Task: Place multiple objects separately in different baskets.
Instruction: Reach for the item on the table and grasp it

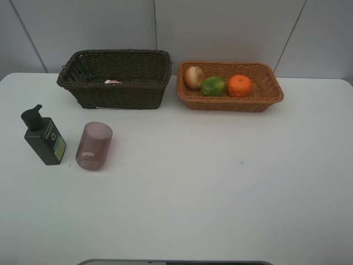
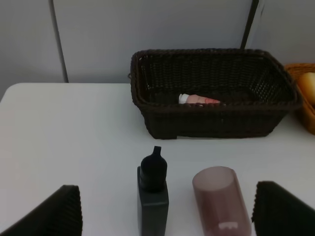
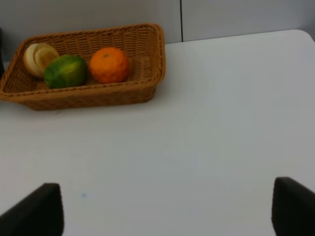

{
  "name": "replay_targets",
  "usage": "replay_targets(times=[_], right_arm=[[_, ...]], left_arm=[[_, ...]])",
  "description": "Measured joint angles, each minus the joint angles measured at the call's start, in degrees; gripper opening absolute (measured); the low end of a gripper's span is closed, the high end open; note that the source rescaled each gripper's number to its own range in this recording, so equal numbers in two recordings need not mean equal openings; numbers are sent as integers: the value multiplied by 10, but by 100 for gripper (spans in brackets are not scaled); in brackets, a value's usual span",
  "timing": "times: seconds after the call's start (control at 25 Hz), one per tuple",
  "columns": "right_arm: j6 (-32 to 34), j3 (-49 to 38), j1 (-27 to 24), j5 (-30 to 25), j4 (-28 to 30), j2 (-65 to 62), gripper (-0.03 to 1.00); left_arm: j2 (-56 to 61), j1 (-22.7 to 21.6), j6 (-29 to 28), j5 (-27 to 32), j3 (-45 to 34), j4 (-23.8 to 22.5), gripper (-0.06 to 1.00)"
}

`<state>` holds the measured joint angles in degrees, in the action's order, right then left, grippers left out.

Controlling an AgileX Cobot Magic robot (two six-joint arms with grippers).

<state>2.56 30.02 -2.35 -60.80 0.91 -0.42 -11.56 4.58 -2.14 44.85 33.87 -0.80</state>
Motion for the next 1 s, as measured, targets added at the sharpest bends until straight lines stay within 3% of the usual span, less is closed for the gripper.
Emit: replay_targets(times=[0.44,0.64,1.0], right_arm=[[0,0,0,0,0,0,90],[0,0,0,0,0,0,90],[0,0,0,0,0,0,90]], left_arm=[[-410,8,-10,-15,114,-4,82],[-593,8,-54,32,193,-33,95],[-760,14,-108,50,245,-61,97]])
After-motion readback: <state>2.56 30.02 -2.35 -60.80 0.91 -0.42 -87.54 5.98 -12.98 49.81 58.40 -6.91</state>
